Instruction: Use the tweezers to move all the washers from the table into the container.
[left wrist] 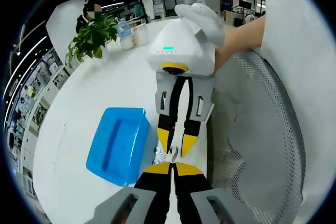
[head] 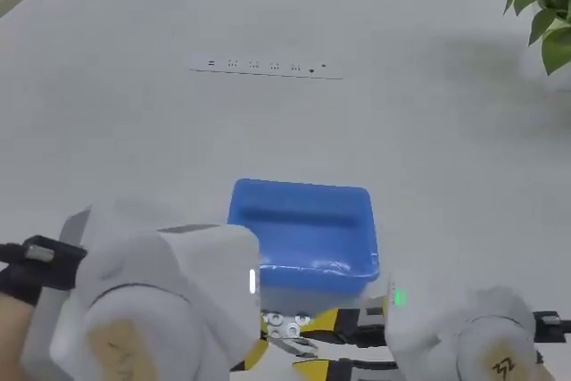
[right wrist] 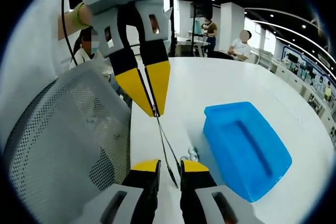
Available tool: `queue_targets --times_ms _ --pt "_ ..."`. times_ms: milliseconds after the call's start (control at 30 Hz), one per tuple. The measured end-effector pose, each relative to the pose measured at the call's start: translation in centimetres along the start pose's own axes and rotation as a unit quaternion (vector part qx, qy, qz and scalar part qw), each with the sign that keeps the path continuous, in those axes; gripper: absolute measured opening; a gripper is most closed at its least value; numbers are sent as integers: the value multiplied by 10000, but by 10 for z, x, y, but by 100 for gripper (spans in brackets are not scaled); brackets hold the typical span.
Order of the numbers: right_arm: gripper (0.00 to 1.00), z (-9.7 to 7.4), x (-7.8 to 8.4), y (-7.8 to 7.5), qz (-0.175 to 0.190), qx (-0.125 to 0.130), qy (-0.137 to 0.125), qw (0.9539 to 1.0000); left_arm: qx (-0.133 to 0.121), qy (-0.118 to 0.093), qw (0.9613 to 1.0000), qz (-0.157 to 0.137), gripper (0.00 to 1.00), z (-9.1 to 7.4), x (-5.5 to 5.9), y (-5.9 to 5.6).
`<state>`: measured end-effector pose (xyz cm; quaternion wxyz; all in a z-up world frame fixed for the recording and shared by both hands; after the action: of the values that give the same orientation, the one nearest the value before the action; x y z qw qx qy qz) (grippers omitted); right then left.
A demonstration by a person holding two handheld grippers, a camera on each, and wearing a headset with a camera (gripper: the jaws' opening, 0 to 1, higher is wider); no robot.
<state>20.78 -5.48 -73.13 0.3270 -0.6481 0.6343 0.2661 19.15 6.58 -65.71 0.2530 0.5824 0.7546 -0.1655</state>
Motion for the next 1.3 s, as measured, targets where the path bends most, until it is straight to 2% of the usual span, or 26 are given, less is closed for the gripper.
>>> queue_targets --times_ms 133,233,300,500,600,667,767,833,1000,1300 --pt "7 4 0 -6 -35 -53 37 10000 -8 152 9999 37 0 -1 2 1" --pt "6 6 -3 -8 -11 -131 -52 9999 -26 100 9999 -7 0 -5 0 4" --pt "6 7 -8 -10 -42 -108 -130 9998 -49 81 10000 -8 0 -8 -2 6" --pt "6 14 -14 -17 19 13 -306 9995 -166 228 9996 -5 0 -13 -5 15" --pt "6 17 -14 -19 88 -21 -347 9994 -158 213 9996 -122 0 -12 -4 18" --pt "6 20 -11 -19 138 -57 -330 9993 -141 280 9994 -153 0 -9 -2 19" --pt "7 20 -10 -21 442 -88 -503 9977 -131 364 9991 -183 0 -6 1 23" --pt "7 20 -10 -23 526 -147 -485 9973 -36 383 9991 -154 0 -8 0 24" --pt "7 21 -15 -21 459 -216 -496 9975 75 366 9991 -176 0 -8 -5 26" --pt "7 21 -16 -21 400 -161 -380 9983 168 353 9988 -291 0 -6 -4 27"
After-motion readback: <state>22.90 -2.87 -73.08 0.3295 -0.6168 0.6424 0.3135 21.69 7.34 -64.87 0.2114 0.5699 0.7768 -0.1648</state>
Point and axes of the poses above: the centre of the closed fingertips' face, and the gripper's own axes: z roughly forward along the fingers, y roughly to its left, x roughly out of its underside, the point moved 9 cm from there along -z, roughly backward along the fingers, and after that the axes turned 8 degrees about -z, right-handed, at the moved point
